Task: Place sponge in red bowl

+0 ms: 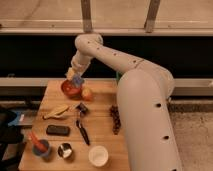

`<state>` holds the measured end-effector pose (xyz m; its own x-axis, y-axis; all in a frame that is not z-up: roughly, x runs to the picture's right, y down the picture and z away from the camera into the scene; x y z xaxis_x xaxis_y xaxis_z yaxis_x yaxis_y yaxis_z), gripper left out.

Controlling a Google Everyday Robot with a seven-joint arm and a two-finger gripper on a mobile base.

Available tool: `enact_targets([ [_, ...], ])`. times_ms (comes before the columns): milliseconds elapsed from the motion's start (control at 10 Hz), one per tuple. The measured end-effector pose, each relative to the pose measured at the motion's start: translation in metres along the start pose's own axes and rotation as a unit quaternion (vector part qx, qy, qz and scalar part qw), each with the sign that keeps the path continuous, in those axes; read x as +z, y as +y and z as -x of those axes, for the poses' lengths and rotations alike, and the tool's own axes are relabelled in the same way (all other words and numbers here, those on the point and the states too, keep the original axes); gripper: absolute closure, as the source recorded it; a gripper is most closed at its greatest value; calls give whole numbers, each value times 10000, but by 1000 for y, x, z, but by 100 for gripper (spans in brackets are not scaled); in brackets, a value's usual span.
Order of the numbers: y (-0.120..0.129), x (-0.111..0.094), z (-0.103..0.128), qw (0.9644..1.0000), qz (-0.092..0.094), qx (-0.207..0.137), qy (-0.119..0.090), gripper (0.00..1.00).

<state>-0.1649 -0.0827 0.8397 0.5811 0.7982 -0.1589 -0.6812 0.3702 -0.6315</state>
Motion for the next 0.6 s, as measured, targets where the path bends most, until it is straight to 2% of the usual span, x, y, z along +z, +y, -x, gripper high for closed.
enact_targets([
  [400,15,27,12,9992,309,-236,-76,100],
  [500,19,36,23,9988,347,-330,-78,99],
  [600,24,45,33,9984,380,-423,-49,93],
])
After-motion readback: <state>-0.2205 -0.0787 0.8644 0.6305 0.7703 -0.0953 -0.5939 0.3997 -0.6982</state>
